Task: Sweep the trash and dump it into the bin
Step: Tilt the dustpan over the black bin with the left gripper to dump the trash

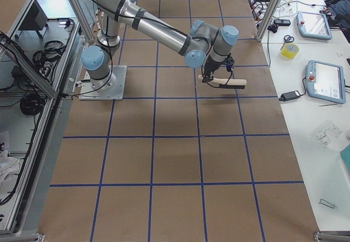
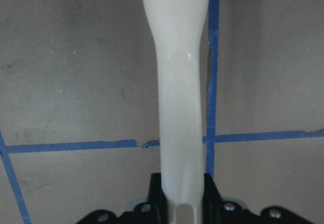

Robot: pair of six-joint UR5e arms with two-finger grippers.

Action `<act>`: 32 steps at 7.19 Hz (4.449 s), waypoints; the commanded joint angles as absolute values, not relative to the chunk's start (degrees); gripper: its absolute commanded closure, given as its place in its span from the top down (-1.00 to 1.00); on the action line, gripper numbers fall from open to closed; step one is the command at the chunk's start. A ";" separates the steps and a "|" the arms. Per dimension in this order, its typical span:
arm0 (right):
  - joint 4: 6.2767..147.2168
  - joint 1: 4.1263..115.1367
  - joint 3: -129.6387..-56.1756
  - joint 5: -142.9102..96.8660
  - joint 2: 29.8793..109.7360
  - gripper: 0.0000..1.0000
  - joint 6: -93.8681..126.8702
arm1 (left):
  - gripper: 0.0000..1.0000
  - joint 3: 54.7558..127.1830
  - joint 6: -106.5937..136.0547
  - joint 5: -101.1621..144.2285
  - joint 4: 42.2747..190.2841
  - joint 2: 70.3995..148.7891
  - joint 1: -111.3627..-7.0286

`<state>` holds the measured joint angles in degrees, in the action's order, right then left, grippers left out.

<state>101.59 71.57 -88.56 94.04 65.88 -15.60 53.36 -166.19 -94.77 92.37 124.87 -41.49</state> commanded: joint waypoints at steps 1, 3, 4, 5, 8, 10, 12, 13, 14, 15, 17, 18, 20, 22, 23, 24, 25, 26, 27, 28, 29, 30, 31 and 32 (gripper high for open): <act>103.10 70.58 -89.47 95.01 65.74 -1.00 -16.78 | -1.00 49.41 -174.16 -95.36 86.96 128.92 -39.39; 103.01 70.58 -90.34 95.10 65.39 -1.00 -16.96 | -1.00 49.13 -180.76 -95.36 79.76 130.51 -38.58; 103.18 70.58 -90.87 95.10 65.39 -1.00 -16.96 | -1.00 49.22 -183.49 -95.27 76.58 130.60 -38.67; 103.27 70.32 -91.14 95.10 65.30 -1.00 -16.96 | -1.00 49.57 -184.65 -95.19 76.03 130.52 -38.76; 103.18 69.70 -91.76 94.92 65.39 -1.00 -16.96 | -1.00 50.88 -188.35 -94.57 70.67 129.47 -39.11; 103.01 69.70 -91.84 95.18 66.00 -1.00 -19.23 | -1.00 53.77 -191.86 -94.66 68.66 127.97 -39.37; 103.09 69.52 -93.33 95.19 66.18 -1.00 -19.95 | -1.00 58.33 -191.95 -94.75 62.97 126.13 -39.55; 103.18 69.52 -93.51 95.19 66.44 -1.00 -19.26 | -1.00 62.62 -191.95 -94.92 58.49 124.47 -39.64; 103.10 69.52 -93.52 95.62 66.79 -1.00 -18.81 | -1.00 66.76 -191.95 -94.92 55.23 122.28 -39.64; 102.92 69.52 -93.60 95.97 67.32 -1.00 -17.94 | -1.00 70.54 -191.95 -95.01 52.06 120.25 -39.64; 102.40 69.52 -94.13 96.41 67.50 -1.00 -18.54 | -1.00 76.44 -192.21 -95.10 46.88 117.08 -39.64; 102.74 69.52 -95.17 96.85 67.67 -1.00 -18.54 | -1.00 78.90 -193.35 -95.10 44.06 115.77 -39.64; 102.92 69.52 -95.36 97.55 67.85 -1.00 -18.37 | -1.00 80.50 -194.68 -95.01 41.05 114.35 -39.64; 103.01 69.52 -95.36 97.65 67.85 -1.00 -18.37 | -1.00 82.16 -195.55 -94.75 38.69 113.82 -39.64; 103.01 69.52 -95.36 97.65 67.85 -0.88 -18.46 | -1.00 84.70 -195.90 -94.66 34.32 113.30 -39.64; 102.92 69.52 -95.36 97.65 67.76 -0.79 -18.54 | -1.00 86.73 -195.91 -94.66 31.93 112.59 -39.55; 102.83 69.52 -95.45 97.65 67.68 -0.74 -18.54 | -1.00 87.62 -195.91 -94.66 31.47 111.98 -39.55; 103.01 69.52 -95.71 97.73 67.33 -0.67 -18.02 | -1.00 87.97 -195.91 -94.66 31.46 111.45 -39.46; 103.01 69.52 -95.71 98.52 67.24 -0.65 -17.84 | -1.00 87.89 -195.91 -94.66 31.03 110.84 -39.55; 103.01 69.52 -95.63 98.79 67.24 -0.59 -17.75 | -1.00 87.46 -195.91 -94.57 31.11 110.66 -39.55; 103.01 69.52 -95.71 98.79 67.15 -0.45 -17.84 | -1.00 86.84 -195.91 -94.83 32.07 111.18 -39.64; 103.01 69.52 -95.71 98.79 66.89 -0.15 -17.93 | -1.00 86.57 -195.82 -94.75 33.04 111.36 -39.73; 103.01 69.52 -95.71 98.88 66.88 0.05 -18.02 | -1.00 84.14 -194.86 -94.66 37.92 111.36 -40.34; 103.09 69.52 -95.71 98.88 66.88 0.23 -17.93 | -1.00 79.24 -190.85 -94.92 45.89 111.79 -41.56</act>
